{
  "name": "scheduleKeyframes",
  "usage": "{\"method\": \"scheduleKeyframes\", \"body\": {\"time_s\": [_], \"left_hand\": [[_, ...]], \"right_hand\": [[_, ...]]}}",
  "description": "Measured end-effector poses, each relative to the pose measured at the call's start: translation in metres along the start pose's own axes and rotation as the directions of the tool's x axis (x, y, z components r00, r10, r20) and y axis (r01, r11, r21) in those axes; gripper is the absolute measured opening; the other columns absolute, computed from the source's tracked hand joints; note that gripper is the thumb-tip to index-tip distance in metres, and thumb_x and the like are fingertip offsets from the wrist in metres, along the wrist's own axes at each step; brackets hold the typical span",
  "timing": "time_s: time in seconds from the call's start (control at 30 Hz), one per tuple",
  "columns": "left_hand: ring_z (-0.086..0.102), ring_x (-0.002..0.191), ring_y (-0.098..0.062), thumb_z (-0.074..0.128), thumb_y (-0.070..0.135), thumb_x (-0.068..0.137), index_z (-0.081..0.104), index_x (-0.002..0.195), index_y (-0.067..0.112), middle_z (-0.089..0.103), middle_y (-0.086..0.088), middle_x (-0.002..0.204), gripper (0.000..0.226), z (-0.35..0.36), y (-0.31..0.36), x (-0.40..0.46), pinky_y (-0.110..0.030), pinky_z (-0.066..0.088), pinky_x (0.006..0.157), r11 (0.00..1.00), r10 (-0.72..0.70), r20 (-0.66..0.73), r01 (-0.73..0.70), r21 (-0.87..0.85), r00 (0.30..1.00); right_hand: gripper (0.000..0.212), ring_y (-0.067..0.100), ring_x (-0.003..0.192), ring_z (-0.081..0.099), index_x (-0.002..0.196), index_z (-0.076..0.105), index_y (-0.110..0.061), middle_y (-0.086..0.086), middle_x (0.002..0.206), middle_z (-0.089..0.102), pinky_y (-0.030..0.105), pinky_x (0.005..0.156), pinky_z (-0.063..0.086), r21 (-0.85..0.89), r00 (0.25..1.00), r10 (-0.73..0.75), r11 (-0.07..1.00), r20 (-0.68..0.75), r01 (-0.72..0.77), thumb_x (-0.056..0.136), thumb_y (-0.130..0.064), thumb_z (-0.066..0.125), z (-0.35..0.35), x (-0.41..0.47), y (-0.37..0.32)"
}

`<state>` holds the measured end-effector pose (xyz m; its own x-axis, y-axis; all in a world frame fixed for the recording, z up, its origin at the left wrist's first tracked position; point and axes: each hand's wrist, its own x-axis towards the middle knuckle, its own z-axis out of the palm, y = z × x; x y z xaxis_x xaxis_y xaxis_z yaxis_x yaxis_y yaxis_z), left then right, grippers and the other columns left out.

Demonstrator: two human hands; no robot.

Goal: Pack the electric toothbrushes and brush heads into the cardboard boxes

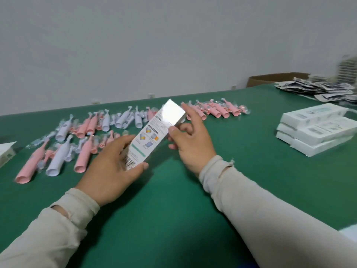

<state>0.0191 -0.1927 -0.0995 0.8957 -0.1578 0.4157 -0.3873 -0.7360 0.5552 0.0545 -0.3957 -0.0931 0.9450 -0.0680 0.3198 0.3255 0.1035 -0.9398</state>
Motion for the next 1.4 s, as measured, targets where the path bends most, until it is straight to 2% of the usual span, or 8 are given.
{"method": "scheduleKeyframes", "body": {"time_s": [0.1, 0.27, 0.43, 0.7, 0.87, 1.07, 1.2, 1.4], "left_hand": [[0.048, 0.097, 0.03, 0.082, 0.022, 0.078, 0.05, 0.121, 0.045, 0.058, 0.039, 0.104, 0.059, 0.02, 0.015, -0.001, 0.005, 0.035, 0.077, 0.988, 0.029, -0.025, -0.032, -0.153, 0.999], [0.06, 0.104, -0.004, 0.078, 0.03, 0.079, 0.055, 0.132, 0.031, 0.062, 0.021, 0.117, 0.058, 0.036, 0.051, 0.01, -0.025, 0.047, 0.084, 0.984, 0.117, -0.12, -0.132, -0.121, 0.986], [0.05, 0.115, 0.013, 0.071, 0.052, 0.076, 0.045, 0.139, 0.04, 0.049, 0.025, 0.129, 0.069, 0.064, 0.073, 0.01, -0.013, 0.05, 0.08, 0.922, 0.17, -0.089, -0.191, -0.337, 0.981], [0.058, 0.103, 0.005, 0.078, 0.028, 0.081, 0.057, 0.103, 0.049, 0.058, 0.025, 0.107, 0.037, 0.081, 0.048, 0.002, -0.004, 0.046, 0.069, 0.919, 0.176, -0.028, -0.174, -0.354, 0.984], [0.057, 0.101, 0.005, 0.077, 0.027, 0.083, 0.057, 0.1, 0.049, 0.058, 0.023, 0.106, 0.035, 0.081, 0.051, 0.0, -0.005, 0.047, 0.071, 0.921, 0.173, -0.03, -0.172, -0.349, 0.984], [0.057, 0.102, 0.004, 0.076, 0.029, 0.083, 0.056, 0.099, 0.049, 0.057, 0.025, 0.105, 0.032, 0.082, 0.051, 0.002, -0.006, 0.047, 0.072, 0.932, 0.172, -0.019, -0.169, -0.322, 0.985], [0.057, 0.101, 0.005, 0.074, 0.035, 0.083, 0.056, 0.099, 0.049, 0.057, 0.024, 0.105, 0.028, 0.081, 0.05, 0.002, -0.008, 0.048, 0.072, 0.938, 0.172, -0.017, -0.169, -0.302, 0.985], [0.059, 0.093, 0.006, 0.073, 0.031, 0.087, 0.061, 0.1, 0.039, 0.059, 0.021, 0.101, 0.02, 0.068, 0.049, -0.004, -0.024, 0.052, 0.081, 0.963, 0.069, -0.069, -0.084, -0.254, 0.995]], "right_hand": [[0.056, 0.009, 0.07, 0.066, 0.147, 0.04, -0.03, -0.006, 0.083, 0.074, 0.032, 0.067, 0.057, -0.009, 0.973, 0.138, 0.99, -0.183, -0.142, 0.096, -0.02, 0.062, 0.004, -0.004, -0.003], [0.022, 0.017, 0.075, 0.071, 0.098, 0.073, -0.012, 0.0, 0.083, 0.077, 0.033, 0.073, 0.058, -0.18, 0.954, 0.235, 0.946, -0.188, -0.269, 0.088, -0.03, 0.065, 0.012, -0.038, -0.006], [0.025, 0.014, 0.051, 0.06, 0.075, 0.067, -0.01, 0.0, 0.071, 0.073, 0.027, 0.046, 0.049, -0.046, 0.874, 0.223, 0.962, -0.431, -0.269, 0.091, -0.029, 0.065, -0.059, -0.032, -0.039], [0.02, 0.015, 0.039, 0.061, 0.102, 0.061, -0.004, 0.003, 0.045, 0.062, 0.019, 0.035, 0.039, -0.073, 0.555, 0.237, 0.875, -0.798, -0.479, 0.092, -0.018, 0.052, -0.248, -0.001, -0.087], [0.012, 0.017, 0.044, 0.063, 0.104, 0.053, -0.007, 0.01, 0.077, 0.069, 0.025, 0.039, 0.051, -0.162, 0.569, 0.26, 0.794, -0.78, -0.586, 0.097, -0.017, 0.052, -0.288, 0.006, -0.084], [0.021, 0.022, 0.04, 0.061, 0.109, 0.059, 0.005, 0.017, 0.061, 0.067, 0.029, 0.039, 0.055, -0.11, 0.528, 0.276, 0.802, -0.803, -0.587, 0.096, -0.012, 0.059, -0.281, 0.005, -0.081], [0.023, 0.032, 0.075, 0.064, 0.103, 0.065, -0.005, 0.01, 0.084, 0.066, 0.037, 0.074, 0.058, -0.196, 0.452, 0.083, 0.821, -0.888, -0.536, 0.092, -0.024, 0.058, -0.262, -0.02, -0.075], [0.013, 0.001, 0.069, 0.058, 0.08, 0.068, -0.021, -0.014, 0.077, 0.065, 0.006, 0.061, 0.038, -0.568, 0.885, -0.138, 0.807, -0.445, -0.16, 0.09, -0.028, 0.064, -0.117, -0.04, -0.038]]}}
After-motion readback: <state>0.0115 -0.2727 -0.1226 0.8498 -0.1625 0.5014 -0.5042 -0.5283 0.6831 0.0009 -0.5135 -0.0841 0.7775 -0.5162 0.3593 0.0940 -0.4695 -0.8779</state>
